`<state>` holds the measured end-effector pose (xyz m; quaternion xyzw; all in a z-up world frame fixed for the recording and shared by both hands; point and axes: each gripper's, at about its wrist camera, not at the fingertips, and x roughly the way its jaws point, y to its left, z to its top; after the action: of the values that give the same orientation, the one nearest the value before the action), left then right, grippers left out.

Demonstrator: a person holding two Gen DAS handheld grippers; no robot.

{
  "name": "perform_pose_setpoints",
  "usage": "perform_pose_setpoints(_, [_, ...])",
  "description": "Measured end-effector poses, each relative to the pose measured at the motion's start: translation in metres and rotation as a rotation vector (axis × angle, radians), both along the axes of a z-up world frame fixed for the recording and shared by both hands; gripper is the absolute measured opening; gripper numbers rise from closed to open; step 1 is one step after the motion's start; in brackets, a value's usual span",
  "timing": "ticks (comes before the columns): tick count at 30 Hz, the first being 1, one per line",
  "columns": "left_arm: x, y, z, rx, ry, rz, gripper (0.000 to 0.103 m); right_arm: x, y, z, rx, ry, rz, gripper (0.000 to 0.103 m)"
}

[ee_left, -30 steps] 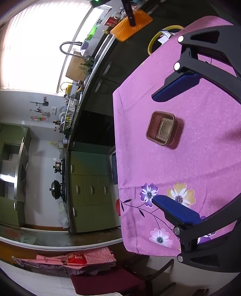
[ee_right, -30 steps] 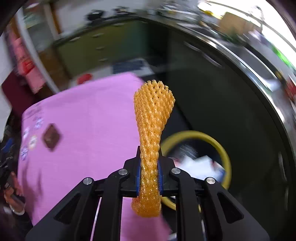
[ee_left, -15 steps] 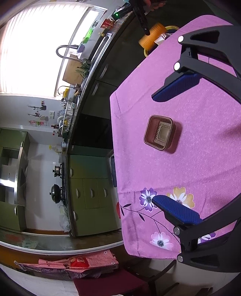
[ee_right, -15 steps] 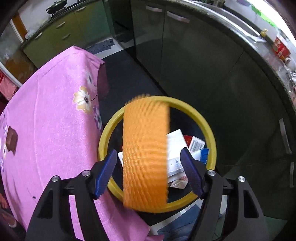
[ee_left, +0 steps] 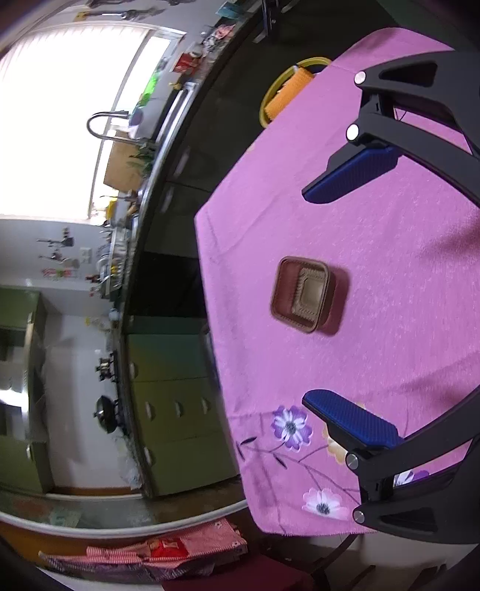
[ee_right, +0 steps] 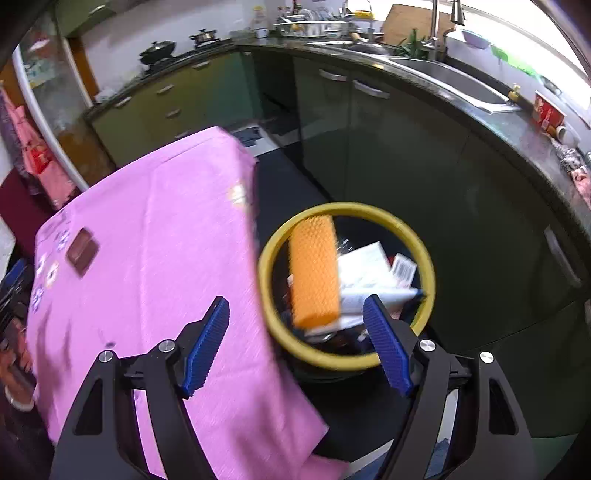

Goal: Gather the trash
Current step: 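Carry the foam net over the bin and release it with the right gripper, then grasp the brown plastic tray with the left gripper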

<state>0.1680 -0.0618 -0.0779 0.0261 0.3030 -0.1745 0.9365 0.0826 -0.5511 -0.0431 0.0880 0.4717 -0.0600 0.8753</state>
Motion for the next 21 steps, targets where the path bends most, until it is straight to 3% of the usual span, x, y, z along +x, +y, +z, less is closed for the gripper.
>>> perform_pose_setpoints(7, [0.040,-0.025,-0.016,0.092,0.140,-0.119,0.096,-0.016,0.017,-0.003,0.061,-0.041,0.062,0.075])
perform_pose_setpoints(13, [0.083,-0.031,-0.041,0.077,0.279,-0.179,0.096,-0.008,0.031,-0.010,0.090,-0.039,0.116,0.075])
perform_pose_setpoints(17, [0.098,-0.037,-0.055,0.108,0.317,-0.196,0.096,0.000,0.034,-0.017,0.096,-0.025,0.129,0.075])
perform_pose_setpoints(21, [0.105,-0.042,-0.062,0.134,0.333,-0.212,0.087,0.007,0.036,-0.023,0.099,-0.013,0.136,0.076])
